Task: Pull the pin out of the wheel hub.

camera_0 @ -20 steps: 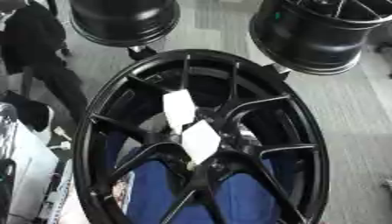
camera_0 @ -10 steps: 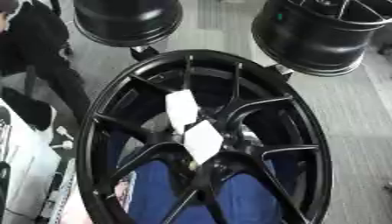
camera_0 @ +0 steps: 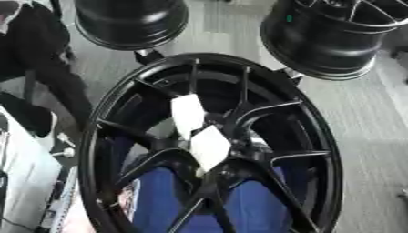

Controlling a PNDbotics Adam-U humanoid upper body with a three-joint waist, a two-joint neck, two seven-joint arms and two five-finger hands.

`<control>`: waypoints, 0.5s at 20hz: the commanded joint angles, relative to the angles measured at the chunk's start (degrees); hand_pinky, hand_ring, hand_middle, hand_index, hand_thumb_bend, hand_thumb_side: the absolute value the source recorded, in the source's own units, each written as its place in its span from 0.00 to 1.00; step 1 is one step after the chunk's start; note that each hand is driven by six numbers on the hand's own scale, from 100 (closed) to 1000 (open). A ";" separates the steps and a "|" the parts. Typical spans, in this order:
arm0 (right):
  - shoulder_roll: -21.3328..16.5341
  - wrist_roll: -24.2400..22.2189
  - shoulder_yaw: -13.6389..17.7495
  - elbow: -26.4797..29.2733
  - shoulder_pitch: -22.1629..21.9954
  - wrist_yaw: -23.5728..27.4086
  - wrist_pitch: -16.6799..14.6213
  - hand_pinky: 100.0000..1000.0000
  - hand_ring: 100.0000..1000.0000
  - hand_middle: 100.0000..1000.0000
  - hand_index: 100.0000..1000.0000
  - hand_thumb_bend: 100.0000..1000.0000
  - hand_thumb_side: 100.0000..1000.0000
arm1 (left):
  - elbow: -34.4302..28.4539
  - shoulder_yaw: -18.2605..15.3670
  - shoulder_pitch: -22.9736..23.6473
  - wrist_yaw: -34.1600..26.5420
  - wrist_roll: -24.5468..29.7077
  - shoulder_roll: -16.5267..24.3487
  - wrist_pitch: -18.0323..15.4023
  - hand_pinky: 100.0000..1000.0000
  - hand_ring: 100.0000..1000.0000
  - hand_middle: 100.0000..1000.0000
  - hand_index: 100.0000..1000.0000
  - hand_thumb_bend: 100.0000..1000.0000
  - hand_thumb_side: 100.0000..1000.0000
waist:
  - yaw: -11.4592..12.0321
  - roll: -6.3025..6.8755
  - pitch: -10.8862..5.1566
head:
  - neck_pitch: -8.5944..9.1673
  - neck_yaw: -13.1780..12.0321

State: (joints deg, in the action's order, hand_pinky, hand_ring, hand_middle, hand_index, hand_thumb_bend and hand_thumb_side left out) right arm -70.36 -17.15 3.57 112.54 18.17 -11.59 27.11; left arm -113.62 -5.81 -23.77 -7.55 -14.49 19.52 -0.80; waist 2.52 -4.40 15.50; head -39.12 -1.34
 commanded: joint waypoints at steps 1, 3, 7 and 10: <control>-1.76 2.81 -0.98 1.95 1.21 1.52 1.09 0.87 0.79 0.73 0.76 0.00 0.00 | -0.97 0.18 -0.89 -0.08 0.32 0.48 -0.10 0.64 0.69 0.44 0.77 0.00 0.68 | 0.07 0.22 -1.26 | 0.85 0.05; -1.70 4.41 -2.09 2.03 1.66 2.84 0.82 0.87 0.79 0.73 0.76 0.00 0.00 | -0.97 0.27 -0.92 -0.10 0.41 0.48 -0.08 0.64 0.69 0.44 0.77 0.00 0.68 | 0.08 0.36 -1.30 | 0.96 -0.17; -1.37 7.85 -3.73 2.05 2.19 5.15 0.01 0.87 0.78 0.73 0.75 0.00 0.00 | -0.97 0.41 -0.99 -0.13 0.57 0.48 -0.07 0.64 0.69 0.44 0.77 0.00 0.68 | 0.02 0.65 -1.32 | 1.06 -0.36; -0.85 10.61 -4.91 2.05 2.00 6.68 -0.88 0.86 0.77 0.72 0.75 0.00 0.00 | -0.97 0.54 -1.03 -0.16 0.72 0.46 -0.06 0.64 0.69 0.44 0.77 0.00 0.68 | -0.07 0.86 -1.22 | 1.16 -0.35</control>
State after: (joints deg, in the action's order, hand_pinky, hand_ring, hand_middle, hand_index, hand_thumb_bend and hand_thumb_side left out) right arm -70.11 -7.73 -1.63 113.94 19.64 -5.84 26.46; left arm -113.62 -5.42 -23.84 -7.58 -13.97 19.51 -0.76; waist 2.52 -3.67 15.23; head -38.69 -1.55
